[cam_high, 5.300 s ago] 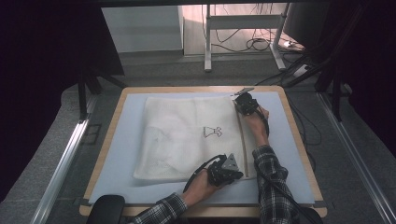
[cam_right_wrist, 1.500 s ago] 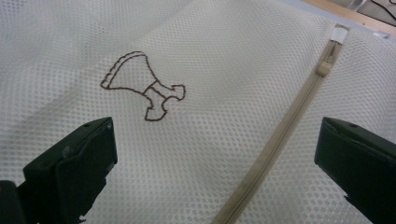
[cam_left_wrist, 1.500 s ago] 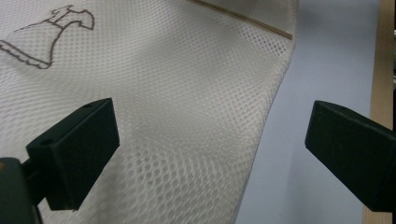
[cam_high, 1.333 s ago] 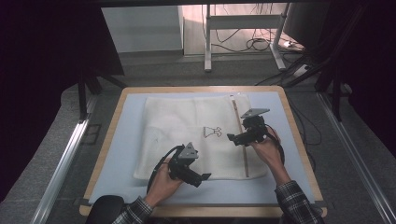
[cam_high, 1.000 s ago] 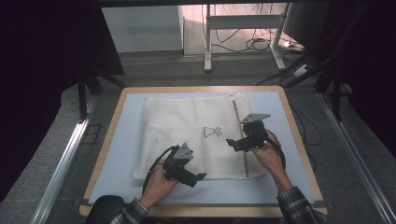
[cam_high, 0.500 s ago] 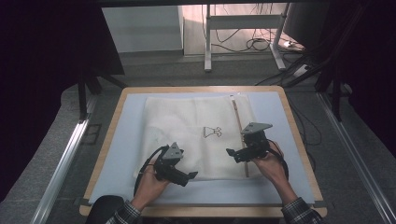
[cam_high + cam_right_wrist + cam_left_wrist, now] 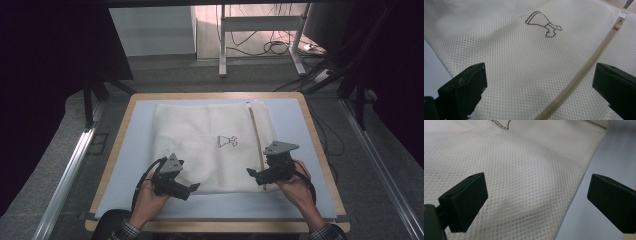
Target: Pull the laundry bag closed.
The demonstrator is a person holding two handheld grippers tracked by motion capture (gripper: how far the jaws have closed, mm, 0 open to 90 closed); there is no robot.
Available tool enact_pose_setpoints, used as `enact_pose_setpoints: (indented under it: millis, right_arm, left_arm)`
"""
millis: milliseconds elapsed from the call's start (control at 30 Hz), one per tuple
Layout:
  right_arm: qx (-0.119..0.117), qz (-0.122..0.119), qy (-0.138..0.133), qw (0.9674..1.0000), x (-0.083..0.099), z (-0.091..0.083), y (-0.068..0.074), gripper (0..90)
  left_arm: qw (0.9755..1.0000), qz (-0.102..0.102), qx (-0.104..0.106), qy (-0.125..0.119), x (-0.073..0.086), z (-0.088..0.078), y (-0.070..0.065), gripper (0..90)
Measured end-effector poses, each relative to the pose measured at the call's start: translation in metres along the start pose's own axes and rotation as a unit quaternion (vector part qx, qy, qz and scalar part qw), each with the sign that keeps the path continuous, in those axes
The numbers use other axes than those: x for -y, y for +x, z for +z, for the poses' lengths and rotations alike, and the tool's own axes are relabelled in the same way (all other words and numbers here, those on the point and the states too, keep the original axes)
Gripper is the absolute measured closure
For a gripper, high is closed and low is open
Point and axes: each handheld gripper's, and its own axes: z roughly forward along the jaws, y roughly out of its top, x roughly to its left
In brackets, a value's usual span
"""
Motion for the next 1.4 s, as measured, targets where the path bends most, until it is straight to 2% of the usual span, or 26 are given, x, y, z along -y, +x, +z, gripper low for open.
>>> enact_pose_setpoints:
  millis: [267,800,1133,1400]
  right_arm:
    - [0.004,-0.003,-0.004,1.0000,0.011,-0.014,0.006,0.0]
    - [0.027,-0.006,0.001,0.9996,0.031,-0.039,0.011,0.0]
    - [0.038,0.012,0.009,0.9992,0.052,-0.056,0.010,0.0]
    - [0.052,0.022,0.027,0.9980,0.067,-0.066,0.009,0.0]
  left_arm:
    - [0.9999,-0.006,-0.011,-0.006,0.008,-0.013,0.004,2.8]
    - [0.9986,-0.040,-0.029,-0.021,0.032,-0.041,0.012,3.1]
    - [0.9976,-0.054,-0.036,-0.024,0.047,-0.054,0.015,3.2]
    - [0.9965,-0.068,-0.039,-0.028,0.058,-0.063,0.018,3.2]
